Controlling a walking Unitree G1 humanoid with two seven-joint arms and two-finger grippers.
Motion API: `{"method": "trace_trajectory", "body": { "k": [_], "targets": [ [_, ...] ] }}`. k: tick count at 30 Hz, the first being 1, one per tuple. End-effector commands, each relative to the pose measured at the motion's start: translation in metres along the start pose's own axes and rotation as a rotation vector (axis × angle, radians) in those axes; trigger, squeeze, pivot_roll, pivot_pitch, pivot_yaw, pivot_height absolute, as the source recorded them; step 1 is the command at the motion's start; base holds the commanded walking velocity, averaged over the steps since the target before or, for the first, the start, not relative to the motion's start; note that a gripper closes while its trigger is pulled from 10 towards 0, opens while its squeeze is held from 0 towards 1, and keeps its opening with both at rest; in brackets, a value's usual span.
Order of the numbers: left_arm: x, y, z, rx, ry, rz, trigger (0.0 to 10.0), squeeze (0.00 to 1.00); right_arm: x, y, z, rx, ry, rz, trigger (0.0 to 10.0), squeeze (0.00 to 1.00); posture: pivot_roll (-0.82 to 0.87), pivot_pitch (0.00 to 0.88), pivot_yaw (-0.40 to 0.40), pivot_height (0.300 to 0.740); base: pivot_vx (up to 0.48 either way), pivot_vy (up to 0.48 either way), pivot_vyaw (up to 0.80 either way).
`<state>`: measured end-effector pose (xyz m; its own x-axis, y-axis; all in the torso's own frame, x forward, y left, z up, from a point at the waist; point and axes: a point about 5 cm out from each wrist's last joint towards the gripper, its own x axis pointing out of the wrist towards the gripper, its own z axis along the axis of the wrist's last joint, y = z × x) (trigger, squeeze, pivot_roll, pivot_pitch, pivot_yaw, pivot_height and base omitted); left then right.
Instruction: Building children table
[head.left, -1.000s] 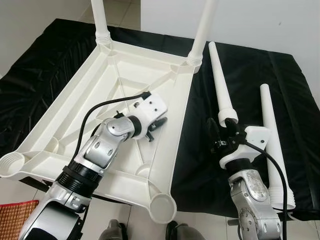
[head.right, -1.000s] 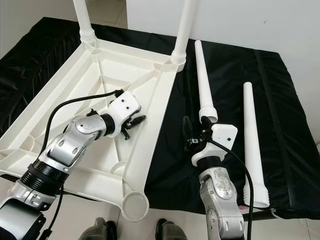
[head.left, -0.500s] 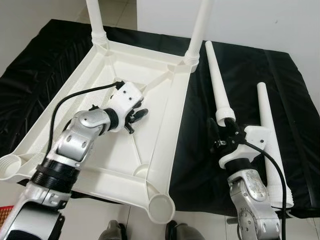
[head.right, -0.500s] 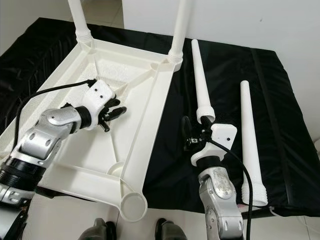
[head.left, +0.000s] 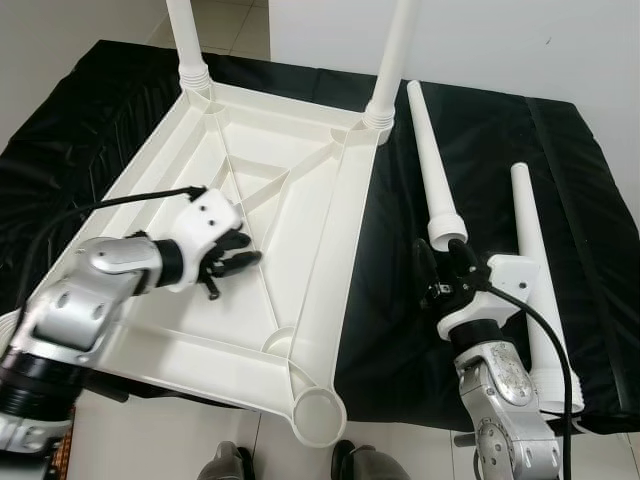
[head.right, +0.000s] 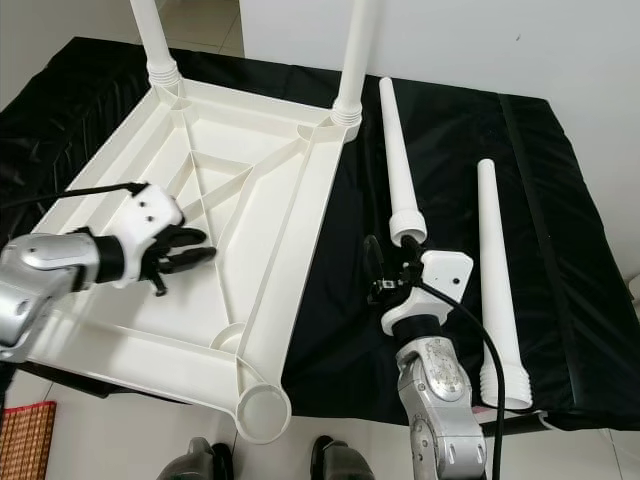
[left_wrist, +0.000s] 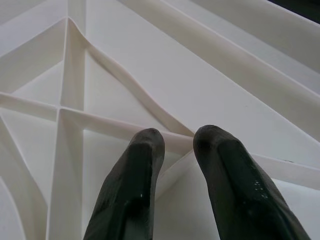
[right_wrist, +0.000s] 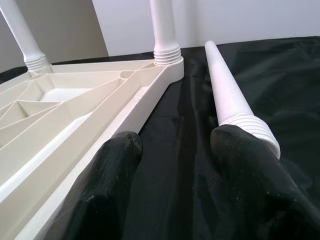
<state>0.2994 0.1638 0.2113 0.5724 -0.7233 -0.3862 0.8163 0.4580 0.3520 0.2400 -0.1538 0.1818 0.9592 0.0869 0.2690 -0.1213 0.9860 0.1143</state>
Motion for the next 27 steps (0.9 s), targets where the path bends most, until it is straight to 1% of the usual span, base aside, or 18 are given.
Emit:
{"method": "trace_trajectory", "body": {
  "k": [1,3,4,6,7,9,10,11,13,14,17,19,20,21,22,24,25,27],
  "targets": [
    [-0.005,-0.004,-0.004,-0.005,0.016,-0.045,10.0,0.00,-0.003,-0.001,-0.001,-0.004,0.005,-0.004,10.0,0.00,0.01,0.197,-0.012,0.740,0.000,0.000,0.00],
    [-0.016,-0.010,-0.011,-0.007,0.053,-0.098,10.0,0.00,-0.003,-0.001,-0.001,-0.004,0.007,-0.002,10.0,0.00,0.01,0.203,-0.013,0.740,0.000,0.000,0.00],
    [-0.016,-0.010,-0.011,-0.007,0.053,-0.098,10.0,0.00,-0.003,-0.001,-0.001,-0.004,0.007,-0.002,10.0,0.00,0.01,0.203,-0.013,0.740,0.000,0.000,0.00],
    [-0.021,-0.020,-0.018,0.004,0.094,-0.168,10.0,0.00,-0.004,0.000,-0.001,-0.003,0.009,0.001,10.0,0.00,0.02,0.210,-0.013,0.740,0.000,0.000,0.00],
    [-0.021,-0.020,-0.018,0.004,0.094,-0.168,10.0,0.00,-0.004,0.000,-0.001,-0.003,0.009,0.001,10.0,0.00,0.02,0.210,-0.013,0.740,0.000,0.000,0.00],
    [-0.022,-0.031,-0.023,0.021,0.126,-0.235,10.0,0.00,-0.004,0.000,-0.001,-0.002,0.010,0.002,10.0,0.00,0.02,0.212,-0.013,0.740,0.000,0.000,0.00],
    [-0.022,-0.031,-0.023,0.021,0.126,-0.235,10.0,0.00,-0.004,0.000,-0.001,-0.002,0.010,0.002,10.0,0.00,0.02,0.212,-0.013,0.740,0.000,0.000,0.00],
    [-0.021,-0.038,-0.026,0.023,0.145,-0.271,10.0,0.00,-0.004,0.000,-0.001,-0.002,0.010,0.002,10.0,0.00,0.02,0.213,-0.013,0.740,0.000,0.000,0.00],
    [-0.021,-0.040,-0.027,0.022,0.151,-0.277,10.0,0.00,-0.004,0.000,-0.001,-0.001,0.010,0.002,10.0,0.00,0.02,0.213,-0.013,0.740,0.000,0.000,0.00],
    [-0.018,-0.043,-0.029,0.020,0.164,-0.285,10.0,0.00,-0.003,0.000,-0.001,-0.002,0.011,0.003,10.0,0.00,0.02,0.213,-0.016,0.740,0.000,0.000,0.00],
    [-0.004,-0.048,-0.034,0.014,0.183,-0.255,10.0,0.00,-0.003,0.000,-0.001,-0.001,0.012,0.004,10.0,0.00,0.02,0.213,-0.016,0.740,0.000,0.000,0.00],
    [-0.004,-0.048,-0.034,0.014,0.183,-0.255,10.0,0.00,-0.003,0.000,-0.001,-0.001,0.012,0.004,10.0,0.00,0.02,0.213,-0.016,0.740,0.000,0.000,0.00],
    [0.001,-0.048,-0.034,0.014,0.184,-0.240,10.0,0.00,-0.002,0.001,-0.001,0.000,0.011,0.004,10.0,0.00,0.02,0.213,-0.016,0.740,0.000,0.000,0.00],
    [0.006,-0.047,-0.033,0.012,0.181,-0.217,10.0,0.00,-0.002,0.000,-0.001,-0.001,0.011,0.004,10.0,0.00,0.02,0.214,-0.018,0.740,0.000,0.000,0.00],
    [0.006,-0.047,-0.033,0.012,0.181,-0.217,10.0,0.00,-0.002,0.000,-0.001,-0.001,0.011,0.004,10.0,0.00,0.02,0.214,-0.018,0.740,0.000,0.000,0.00],
    [0.018,-0.042,-0.029,-0.025,0.161,-0.142,10.0,0.00,-0.003,0.000,-0.001,-0.002,0.011,0.003,10.0,0.00,0.01,0.214,-0.017,0.740,0.000,0.000,0.00],
    [0.018,-0.042,-0.029,-0.025,0.161,-0.142,10.0,0.00,-0.003,0.000,-0.001,-0.002,0.011,0.003,10.0,0.00,0.01,0.214,-0.017,0.740,0.000,0.000,0.00],
    [0.026,-0.037,-0.025,-0.049,0.144,-0.080,10.0,0.00,-0.003,0.000,0.000,-0.002,0.010,0.000,10.0,0.00,0.01,0.214,-0.017,0.740,0.000,0.000,0.00]
  ]
}}
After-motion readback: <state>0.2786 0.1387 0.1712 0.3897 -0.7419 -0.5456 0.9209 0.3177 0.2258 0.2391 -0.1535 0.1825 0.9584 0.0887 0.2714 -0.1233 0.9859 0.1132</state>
